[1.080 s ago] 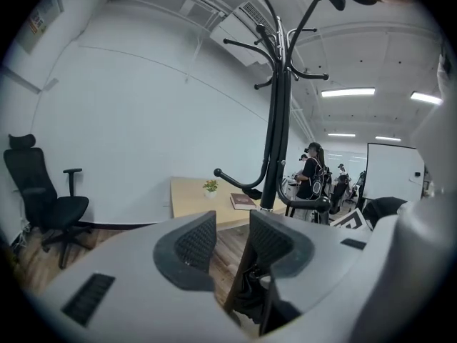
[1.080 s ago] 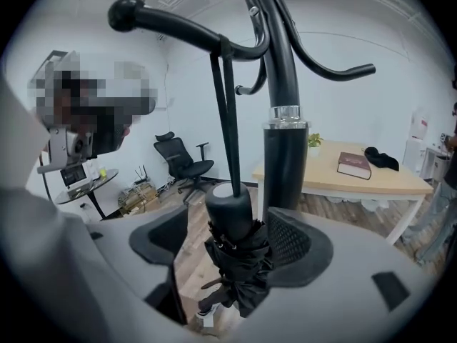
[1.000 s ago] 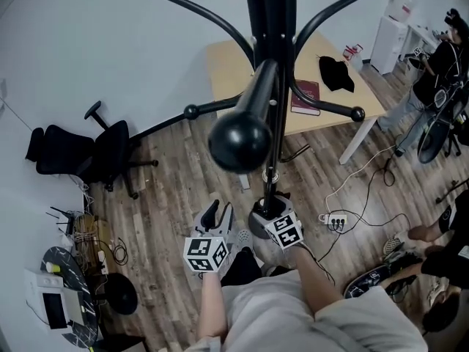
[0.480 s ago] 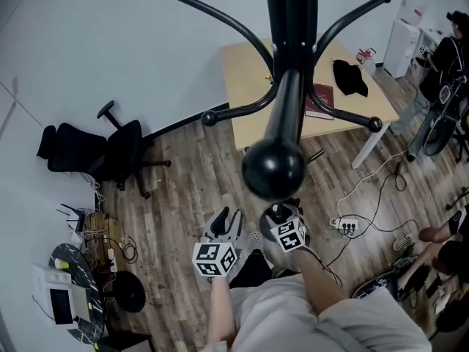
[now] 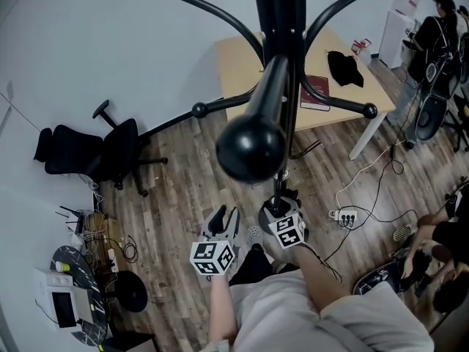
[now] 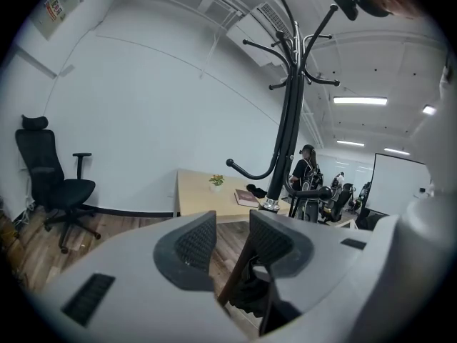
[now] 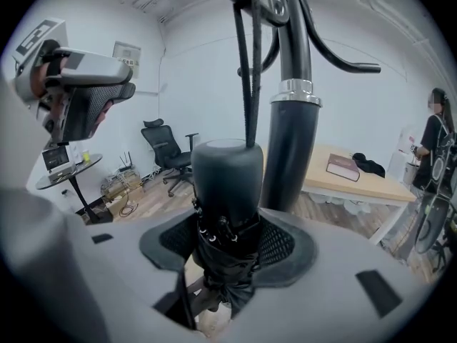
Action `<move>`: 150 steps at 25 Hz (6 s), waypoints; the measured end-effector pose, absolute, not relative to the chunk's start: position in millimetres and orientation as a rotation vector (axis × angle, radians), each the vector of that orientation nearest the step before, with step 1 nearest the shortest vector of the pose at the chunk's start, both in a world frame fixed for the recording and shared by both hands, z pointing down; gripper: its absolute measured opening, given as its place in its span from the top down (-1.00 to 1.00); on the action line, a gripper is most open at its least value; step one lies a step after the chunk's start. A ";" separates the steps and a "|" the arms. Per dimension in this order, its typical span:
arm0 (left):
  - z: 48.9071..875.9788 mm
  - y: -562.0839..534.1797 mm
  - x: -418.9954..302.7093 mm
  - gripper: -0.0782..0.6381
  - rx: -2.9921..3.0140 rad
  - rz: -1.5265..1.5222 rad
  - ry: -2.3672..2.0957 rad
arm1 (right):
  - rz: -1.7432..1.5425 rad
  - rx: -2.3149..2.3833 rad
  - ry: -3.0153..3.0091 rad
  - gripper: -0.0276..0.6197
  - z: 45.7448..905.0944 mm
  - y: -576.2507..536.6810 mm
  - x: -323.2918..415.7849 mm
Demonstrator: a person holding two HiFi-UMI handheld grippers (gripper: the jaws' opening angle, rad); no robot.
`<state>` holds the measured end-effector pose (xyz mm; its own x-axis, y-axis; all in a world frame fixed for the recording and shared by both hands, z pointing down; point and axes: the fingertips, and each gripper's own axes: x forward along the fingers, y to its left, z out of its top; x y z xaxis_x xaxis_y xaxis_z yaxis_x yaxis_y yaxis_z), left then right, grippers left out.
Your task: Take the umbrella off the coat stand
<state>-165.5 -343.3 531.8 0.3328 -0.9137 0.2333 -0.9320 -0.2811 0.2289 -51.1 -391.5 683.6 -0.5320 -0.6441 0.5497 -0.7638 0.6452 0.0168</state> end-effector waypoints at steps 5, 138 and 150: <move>532.2 -338.1 -156.7 0.35 2.301 0.082 -1.626 | 0.299 1.111 -2.368 0.19 671.2 -387.2 -48.7; 522.6 -140.3 -221.5 0.72 2.526 0.107 -1.300 | 0.371 1.564 -2.296 0.21 582.9 -124.7 -88.7; 528.6 -111.2 -240.6 0.72 2.536 0.097 -1.289 | 0.366 1.541 -2.322 0.21 585.1 -92.9 -116.9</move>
<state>-240.6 -111.2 528.6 0.5966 -0.7795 0.1910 -0.7993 -0.5557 0.2289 -116.9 -92.9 585.1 -0.3610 -0.8391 0.4070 -0.9236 0.3822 -0.0312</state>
